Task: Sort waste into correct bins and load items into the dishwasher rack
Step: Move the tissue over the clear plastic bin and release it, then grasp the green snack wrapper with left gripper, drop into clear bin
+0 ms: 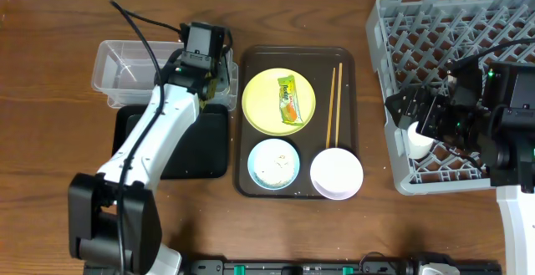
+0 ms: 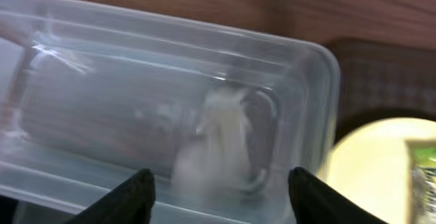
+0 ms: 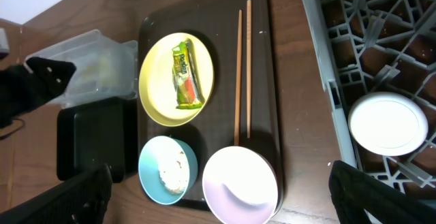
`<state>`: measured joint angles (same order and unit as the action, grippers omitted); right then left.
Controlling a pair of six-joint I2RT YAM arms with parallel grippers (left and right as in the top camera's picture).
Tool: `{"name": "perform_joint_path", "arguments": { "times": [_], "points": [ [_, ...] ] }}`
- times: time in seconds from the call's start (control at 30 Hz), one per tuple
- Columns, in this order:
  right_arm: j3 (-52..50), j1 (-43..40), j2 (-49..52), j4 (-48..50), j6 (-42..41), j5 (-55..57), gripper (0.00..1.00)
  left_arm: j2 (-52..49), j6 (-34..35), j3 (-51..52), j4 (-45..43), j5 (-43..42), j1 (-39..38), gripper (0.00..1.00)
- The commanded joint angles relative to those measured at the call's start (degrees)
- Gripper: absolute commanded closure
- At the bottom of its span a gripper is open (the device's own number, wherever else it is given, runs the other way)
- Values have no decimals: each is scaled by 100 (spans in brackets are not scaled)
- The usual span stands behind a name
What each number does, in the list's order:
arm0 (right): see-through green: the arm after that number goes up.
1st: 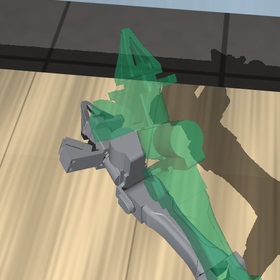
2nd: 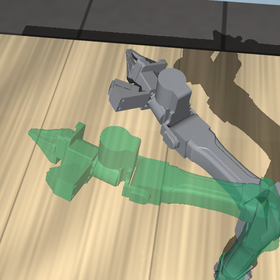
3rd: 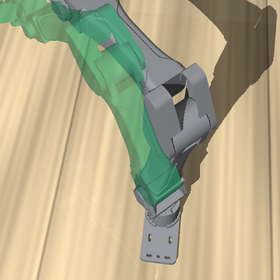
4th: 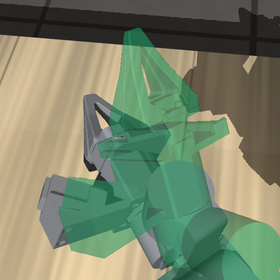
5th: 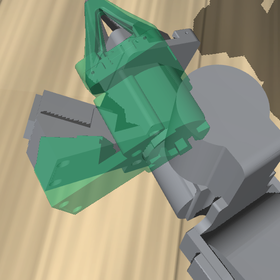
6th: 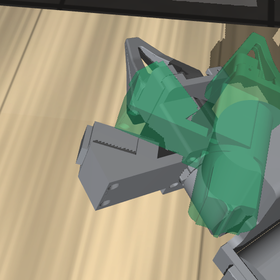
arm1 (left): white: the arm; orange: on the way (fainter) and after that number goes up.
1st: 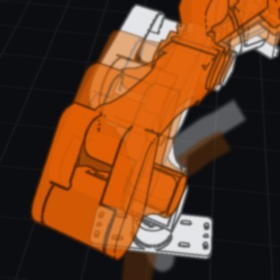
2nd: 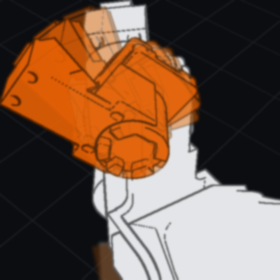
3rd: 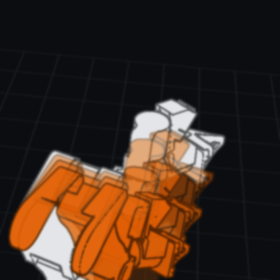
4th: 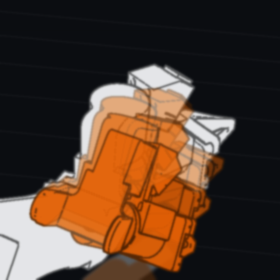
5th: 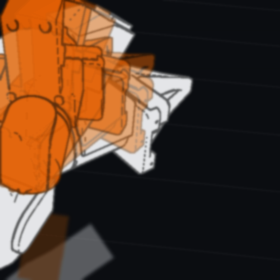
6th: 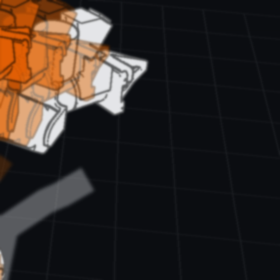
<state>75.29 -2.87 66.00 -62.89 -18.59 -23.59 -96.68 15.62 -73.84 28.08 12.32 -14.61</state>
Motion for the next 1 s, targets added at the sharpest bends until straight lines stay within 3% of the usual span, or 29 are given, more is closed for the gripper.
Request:
{"name": "perform_joint_path", "arguments": {
  "times": [0.0,0.1,0.37,0.63,0.73,0.93,0.97],
  "points": [
    [35,33,0,9,109,-24,1,341,9,-157,-81,-675,-214,34],
    [35,33,0,0,111,-22,1,476,4,-162,-177,-1325,-568,34],
    [35,33,0,-11,155,-20,1,-476,-455,-57,-367,-1274,-1604,35],
    [35,33,0,-15,151,-22,1,-1593,-435,-57,-780,-1300,-1794,37],
    [35,33,0,-13,151,-22,1,-1812,-376,-57,-780,-1333,-1799,45],
    [35,33,0,-11,151,-22,1,-1779,-376,-72,-691,-1342,-1786,91],
    [35,33,0,-9,151,-22,1,-1687,-376,-76,-684,-1340,-1768,94]
  ]
}}
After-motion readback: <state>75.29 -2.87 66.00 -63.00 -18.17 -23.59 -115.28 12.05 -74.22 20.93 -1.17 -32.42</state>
